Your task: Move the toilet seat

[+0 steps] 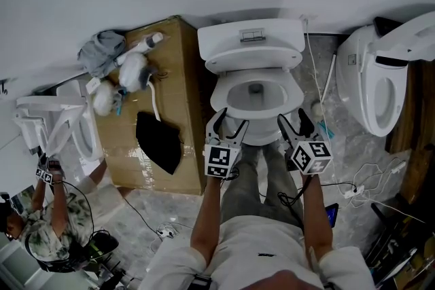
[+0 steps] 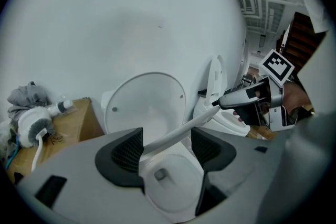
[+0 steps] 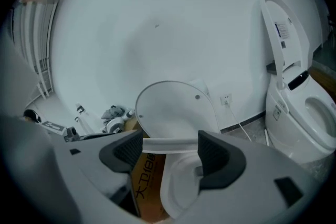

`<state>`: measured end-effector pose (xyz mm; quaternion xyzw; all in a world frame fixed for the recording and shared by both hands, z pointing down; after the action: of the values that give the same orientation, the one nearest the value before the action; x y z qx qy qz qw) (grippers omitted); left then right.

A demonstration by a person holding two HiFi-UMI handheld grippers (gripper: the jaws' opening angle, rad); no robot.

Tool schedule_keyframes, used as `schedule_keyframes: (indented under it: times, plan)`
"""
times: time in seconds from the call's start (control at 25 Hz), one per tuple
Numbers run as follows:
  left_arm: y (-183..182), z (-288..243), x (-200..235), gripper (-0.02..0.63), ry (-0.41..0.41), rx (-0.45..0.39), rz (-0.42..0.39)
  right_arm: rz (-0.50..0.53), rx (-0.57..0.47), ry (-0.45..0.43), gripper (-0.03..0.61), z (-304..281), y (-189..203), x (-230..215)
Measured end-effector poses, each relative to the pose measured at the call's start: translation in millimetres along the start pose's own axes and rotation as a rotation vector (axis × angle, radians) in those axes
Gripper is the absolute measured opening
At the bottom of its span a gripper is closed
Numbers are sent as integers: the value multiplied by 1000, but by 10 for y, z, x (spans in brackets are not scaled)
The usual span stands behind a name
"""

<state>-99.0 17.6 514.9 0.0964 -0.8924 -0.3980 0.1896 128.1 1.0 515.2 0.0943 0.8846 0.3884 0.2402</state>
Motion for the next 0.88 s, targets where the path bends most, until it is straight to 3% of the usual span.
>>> schedule_keyframes:
  times: [0.48, 0.88]
  plan:
    - [-183, -90, 76, 307, -7, -13, 15, 168, 14, -37, 347, -130, -194, 121]
    - [-348, -177, 140, 305, -12, -33, 27, 207, 1, -33, 347, -250, -359, 112]
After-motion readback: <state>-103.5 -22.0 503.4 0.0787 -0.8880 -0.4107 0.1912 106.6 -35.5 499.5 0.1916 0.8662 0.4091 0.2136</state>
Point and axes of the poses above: the fingertips, and each gripper's own axes: z backward along the fingers, x to its left, y out of its underside, the point moved 7 cm from there along z, backward along the fingers, and after that the axes turned 11 degrees about z, right-handed, at the moved point
